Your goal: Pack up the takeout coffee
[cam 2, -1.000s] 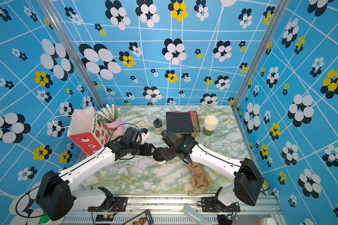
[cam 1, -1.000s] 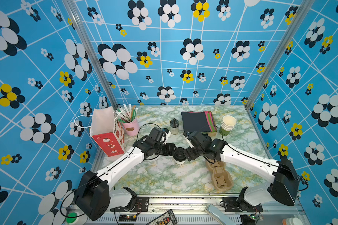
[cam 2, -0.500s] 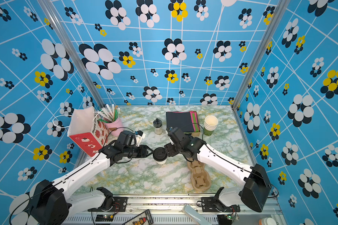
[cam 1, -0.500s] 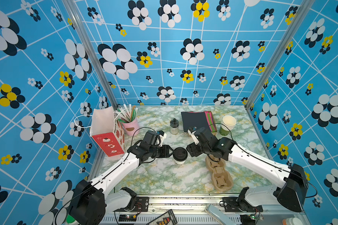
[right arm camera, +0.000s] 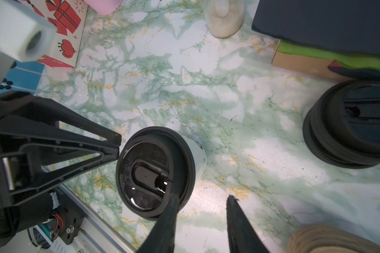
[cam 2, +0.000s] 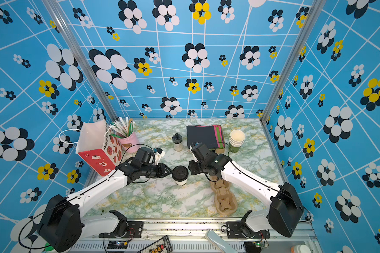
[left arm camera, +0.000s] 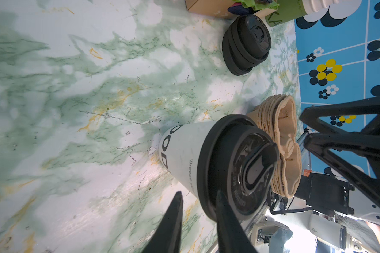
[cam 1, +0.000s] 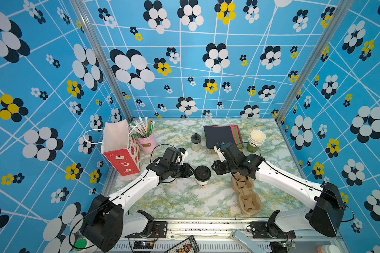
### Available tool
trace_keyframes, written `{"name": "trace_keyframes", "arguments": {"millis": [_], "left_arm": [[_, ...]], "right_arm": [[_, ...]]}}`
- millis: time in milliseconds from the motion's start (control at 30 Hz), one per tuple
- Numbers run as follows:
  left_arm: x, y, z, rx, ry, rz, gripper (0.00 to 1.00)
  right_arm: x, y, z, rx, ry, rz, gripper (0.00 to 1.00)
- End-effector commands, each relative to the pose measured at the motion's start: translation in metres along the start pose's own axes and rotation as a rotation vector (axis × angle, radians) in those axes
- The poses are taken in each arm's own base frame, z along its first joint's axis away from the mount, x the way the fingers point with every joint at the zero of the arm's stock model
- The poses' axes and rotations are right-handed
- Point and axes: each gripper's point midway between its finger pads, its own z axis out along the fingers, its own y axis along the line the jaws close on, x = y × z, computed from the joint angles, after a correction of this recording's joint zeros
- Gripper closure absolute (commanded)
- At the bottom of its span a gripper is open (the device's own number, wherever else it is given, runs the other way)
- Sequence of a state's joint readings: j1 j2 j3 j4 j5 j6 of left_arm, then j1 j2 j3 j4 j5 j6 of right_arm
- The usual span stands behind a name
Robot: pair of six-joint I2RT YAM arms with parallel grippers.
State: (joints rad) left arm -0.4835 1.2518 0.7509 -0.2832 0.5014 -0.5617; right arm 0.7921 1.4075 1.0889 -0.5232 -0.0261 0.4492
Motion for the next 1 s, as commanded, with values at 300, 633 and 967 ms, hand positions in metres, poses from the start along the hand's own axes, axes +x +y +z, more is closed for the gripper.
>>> {"name": "trace_keyframes", "arguments": {"millis": [300,633,967], "left_arm": [[0.006,0.009,0.005,-0.005,0.019,-0.018,0.75],[0.008,0.010,0.007,-0.008,0.032,-0.021,0.76],[0.009,0.007,0.009,-0.014,0.046,-0.005,0.77]], "right_arm": [[0.018,0.003,0.024,-0.035,0.092,0.067,0.70],[0.023,0.004,0.034,-0.045,0.119,0.080,0.74],[0.024,0.000,0.034,-0.023,0.113,0.075,0.73]]}}
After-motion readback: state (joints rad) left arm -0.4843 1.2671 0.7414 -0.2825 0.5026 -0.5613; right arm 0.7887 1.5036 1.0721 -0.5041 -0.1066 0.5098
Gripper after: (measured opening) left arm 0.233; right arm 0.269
